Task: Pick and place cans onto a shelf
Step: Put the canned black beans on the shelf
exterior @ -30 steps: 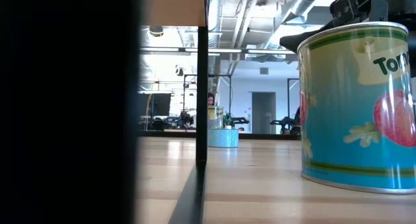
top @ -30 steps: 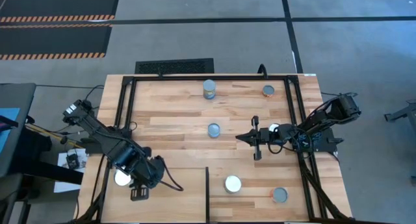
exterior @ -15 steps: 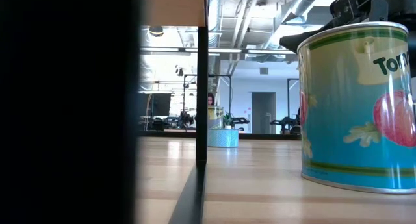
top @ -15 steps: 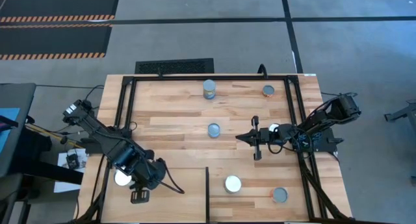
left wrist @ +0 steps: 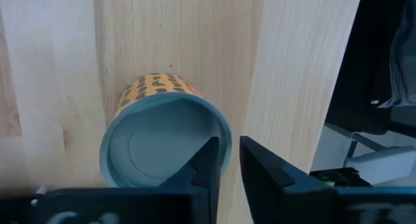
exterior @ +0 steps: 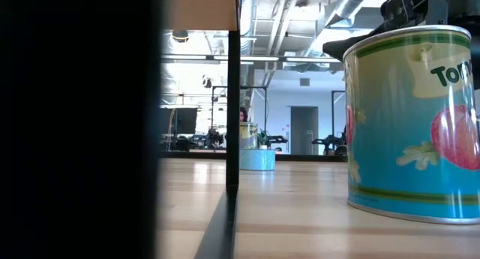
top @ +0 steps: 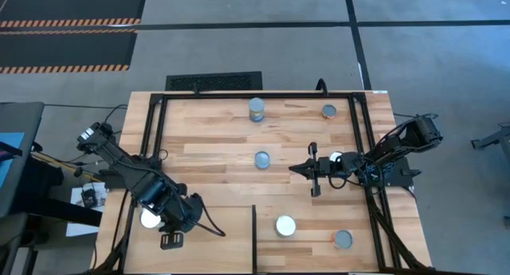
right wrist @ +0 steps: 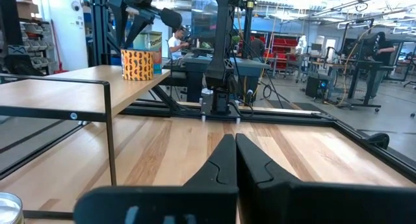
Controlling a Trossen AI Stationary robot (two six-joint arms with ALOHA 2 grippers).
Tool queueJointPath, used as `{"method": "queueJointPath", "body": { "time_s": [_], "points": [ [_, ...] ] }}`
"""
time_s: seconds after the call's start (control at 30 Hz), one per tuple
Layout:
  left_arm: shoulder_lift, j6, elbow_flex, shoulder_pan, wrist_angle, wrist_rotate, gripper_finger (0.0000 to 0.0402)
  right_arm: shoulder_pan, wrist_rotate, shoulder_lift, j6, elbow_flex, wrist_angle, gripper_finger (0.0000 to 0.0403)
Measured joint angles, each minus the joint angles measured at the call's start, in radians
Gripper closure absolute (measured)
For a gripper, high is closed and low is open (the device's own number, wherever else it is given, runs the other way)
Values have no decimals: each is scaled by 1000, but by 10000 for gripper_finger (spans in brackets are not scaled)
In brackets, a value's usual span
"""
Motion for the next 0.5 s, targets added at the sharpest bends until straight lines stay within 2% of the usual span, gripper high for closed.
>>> {"method": "queueJointPath", "body": {
  "time_s": [0.13,0.23,0.4,0.5],
  "points": [
    [0,5,0,0,0,4,337,0,0,0,0,0,0,397],
    [0,83,0,5,0,-10,333,0,0,0,0,0,0,397],
    [-1,365,0,73,90,-155,346,0,0,0,0,0,0,397],
    [-1,541,0,146,180,-186,367,0,0,0,0,0,1,397]
  ]
}}
